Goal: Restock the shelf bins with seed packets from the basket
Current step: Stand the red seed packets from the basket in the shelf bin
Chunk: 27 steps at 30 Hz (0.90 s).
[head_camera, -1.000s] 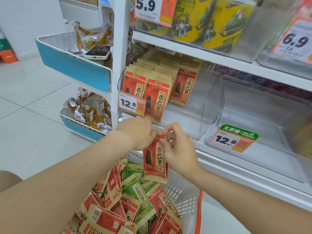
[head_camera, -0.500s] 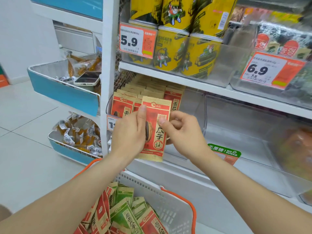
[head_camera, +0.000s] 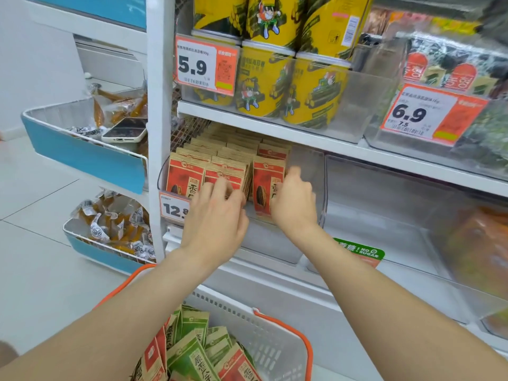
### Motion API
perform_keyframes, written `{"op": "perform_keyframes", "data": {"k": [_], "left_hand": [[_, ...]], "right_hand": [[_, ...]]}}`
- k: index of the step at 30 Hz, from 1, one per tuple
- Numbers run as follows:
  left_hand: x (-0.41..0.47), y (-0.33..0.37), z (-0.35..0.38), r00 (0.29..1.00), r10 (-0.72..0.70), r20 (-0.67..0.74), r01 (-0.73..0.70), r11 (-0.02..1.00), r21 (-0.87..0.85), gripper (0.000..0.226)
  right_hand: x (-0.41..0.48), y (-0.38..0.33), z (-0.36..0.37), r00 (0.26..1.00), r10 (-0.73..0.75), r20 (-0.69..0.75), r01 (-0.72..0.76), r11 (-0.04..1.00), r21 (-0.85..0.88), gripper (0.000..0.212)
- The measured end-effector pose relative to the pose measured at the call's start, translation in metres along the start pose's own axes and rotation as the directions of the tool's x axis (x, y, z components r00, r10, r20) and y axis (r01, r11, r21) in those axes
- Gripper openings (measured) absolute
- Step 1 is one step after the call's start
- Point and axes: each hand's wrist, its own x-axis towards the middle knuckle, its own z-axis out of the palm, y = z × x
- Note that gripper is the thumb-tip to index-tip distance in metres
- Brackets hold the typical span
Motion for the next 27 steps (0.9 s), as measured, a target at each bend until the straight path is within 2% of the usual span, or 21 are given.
{"op": "perform_keyframes", "data": {"k": [3,6,9,15,18,22,25,27], "left_hand": [[0.000,-0.005,0.001,0.999,0.036,0.027,-0.036,0.999,0.001,0.023],[-0.002,-0.010,-0.003,0.998,0.035,0.053,-0.034,0.999,-0.018,0.027],[-0.003,-0.016,-0.006,0.994,0.082,0.069,-0.081,0.997,-0.021,0.027],[-0.002,-0.023,-0.004,0.986,0.137,0.094,-0.139,0.990,0.016,0.029],[-0.002,-0.022,-0.005,0.985,0.144,0.097,-0.147,0.989,0.029,0.028],[-0.002,-0.022,-0.003,0.985,0.144,0.093,-0.146,0.989,0.013,0.026],[-0.005,-0.022,-0.005,0.988,0.151,0.044,-0.149,0.988,-0.044,0.019],[-0.008,-0.023,-0.007,0.987,0.162,-0.009,-0.162,0.986,-0.049,0.019]], "right_hand": [[0.019,-0.003,0.008,0.979,0.179,0.096,-0.185,0.981,0.058,0.028],[0.039,-0.002,0.014,0.968,0.230,0.099,-0.239,0.967,0.092,0.033],[0.050,-0.002,0.026,0.976,0.182,0.116,-0.196,0.973,0.120,0.036],[0.052,-0.003,0.036,0.959,0.139,0.246,-0.189,0.963,0.192,0.023],[0.052,-0.001,0.033,0.951,0.144,0.273,-0.208,0.953,0.221,0.009],[0.050,-0.003,0.025,0.943,0.189,0.276,-0.233,0.962,0.139,0.005],[0.040,-0.007,0.017,0.944,0.148,0.295,-0.172,0.983,0.057,0.020],[0.024,-0.012,0.011,0.977,0.050,0.207,-0.040,0.998,-0.052,0.039]]}}
